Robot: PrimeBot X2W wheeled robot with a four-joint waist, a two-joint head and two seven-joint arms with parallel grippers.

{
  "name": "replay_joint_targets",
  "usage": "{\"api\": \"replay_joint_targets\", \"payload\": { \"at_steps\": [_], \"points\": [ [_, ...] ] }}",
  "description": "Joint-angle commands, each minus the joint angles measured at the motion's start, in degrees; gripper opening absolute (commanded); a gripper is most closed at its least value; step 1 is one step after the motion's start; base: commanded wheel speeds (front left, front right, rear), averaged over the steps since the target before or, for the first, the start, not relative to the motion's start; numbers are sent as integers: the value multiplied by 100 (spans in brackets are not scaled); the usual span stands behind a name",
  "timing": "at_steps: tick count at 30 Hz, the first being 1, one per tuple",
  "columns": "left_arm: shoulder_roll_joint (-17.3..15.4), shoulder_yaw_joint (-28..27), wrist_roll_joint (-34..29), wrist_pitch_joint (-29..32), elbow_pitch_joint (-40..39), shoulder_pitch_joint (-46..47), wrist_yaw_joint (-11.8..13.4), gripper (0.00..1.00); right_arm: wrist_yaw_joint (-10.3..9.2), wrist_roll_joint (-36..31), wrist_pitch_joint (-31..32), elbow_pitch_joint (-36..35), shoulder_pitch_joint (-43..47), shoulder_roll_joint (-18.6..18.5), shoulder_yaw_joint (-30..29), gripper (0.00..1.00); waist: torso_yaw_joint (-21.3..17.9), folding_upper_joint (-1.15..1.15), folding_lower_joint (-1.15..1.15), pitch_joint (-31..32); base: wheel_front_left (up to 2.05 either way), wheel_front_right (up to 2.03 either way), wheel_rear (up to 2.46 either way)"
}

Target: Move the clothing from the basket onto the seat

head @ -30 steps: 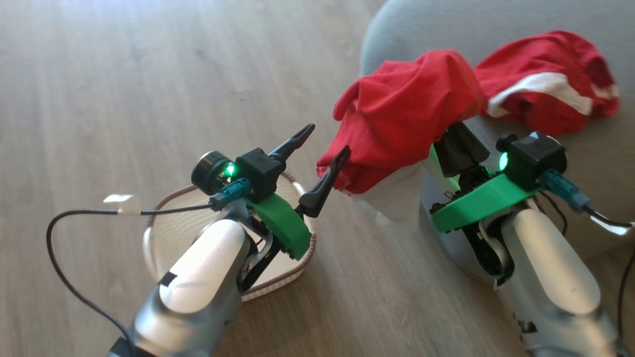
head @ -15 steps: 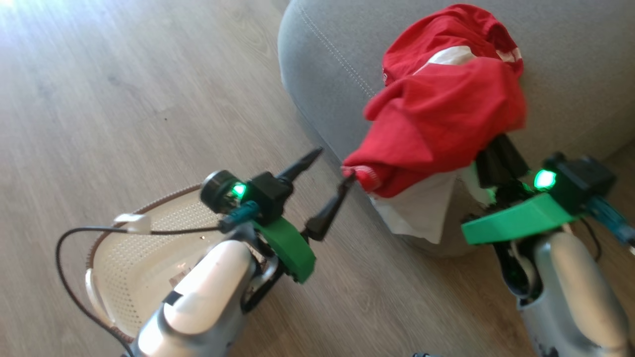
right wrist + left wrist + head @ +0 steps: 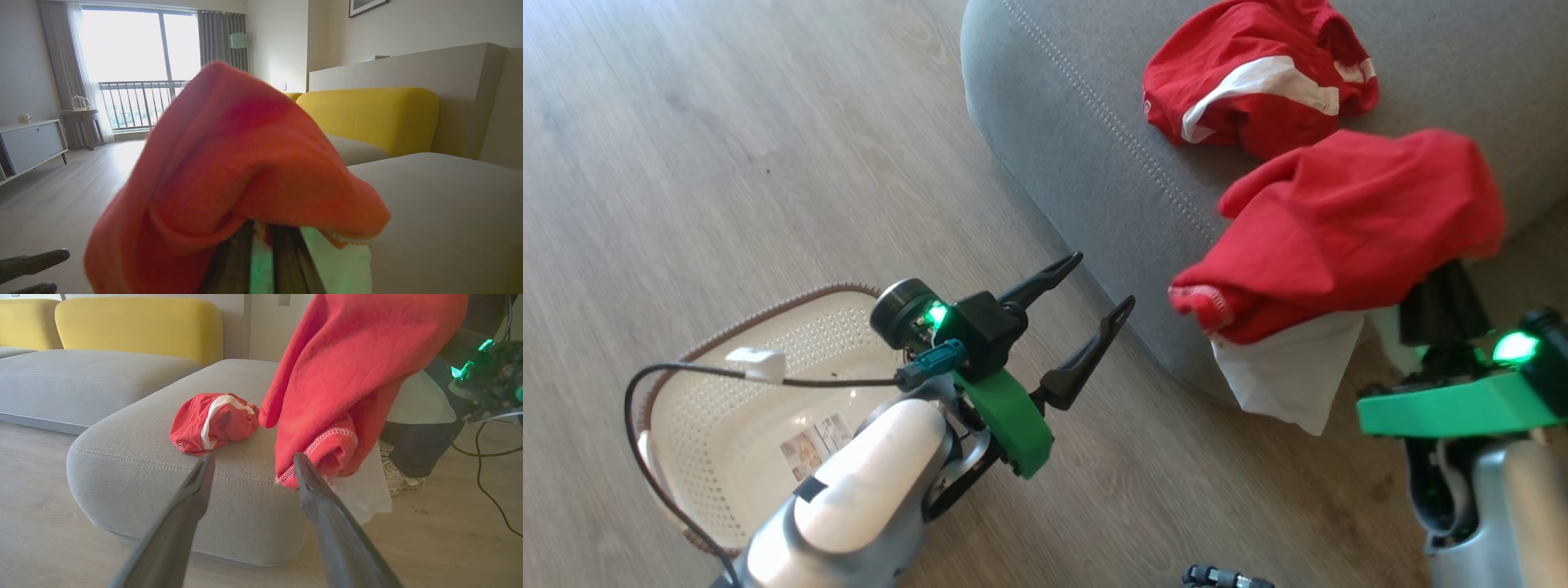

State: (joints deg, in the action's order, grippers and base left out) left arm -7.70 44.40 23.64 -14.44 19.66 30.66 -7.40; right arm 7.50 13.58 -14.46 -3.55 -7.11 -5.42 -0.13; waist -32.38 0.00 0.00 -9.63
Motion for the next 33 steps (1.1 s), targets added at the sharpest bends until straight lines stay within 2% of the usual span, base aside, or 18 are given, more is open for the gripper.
{"api": "replay_joint_targets", "payload": {
  "at_steps": [1,7,13,22,33],
  "points": [
    [-126,-157,13,-56,-226,221,-8,100,-1,-77,-53,-272,-227,-32,-15,0,-2,0,0,-92,0,0,0],
    [-440,-184,-26,-56,-365,137,-8,100,-1,-278,-53,-108,-838,-167,-411,0,-7,0,0,-434,0,0,0],
    [-940,-325,-173,-56,-738,11,-8,100,-1,-495,-53,575,-1952,-317,-871,0,-24,0,0,-965,0,0,0],
    [-1453,-148,-240,29,-1137,108,-9,100,-1,-992,-19,1270,-3245,-624,-1781,0,242,0,0,-1561,0,0,0],
    [-2044,-97,-198,254,-1660,252,-9,100,-1,-1461,604,1937,-4570,-1077,-2716,0,656,0,0,-2393,0,0,0]
  ]
}}
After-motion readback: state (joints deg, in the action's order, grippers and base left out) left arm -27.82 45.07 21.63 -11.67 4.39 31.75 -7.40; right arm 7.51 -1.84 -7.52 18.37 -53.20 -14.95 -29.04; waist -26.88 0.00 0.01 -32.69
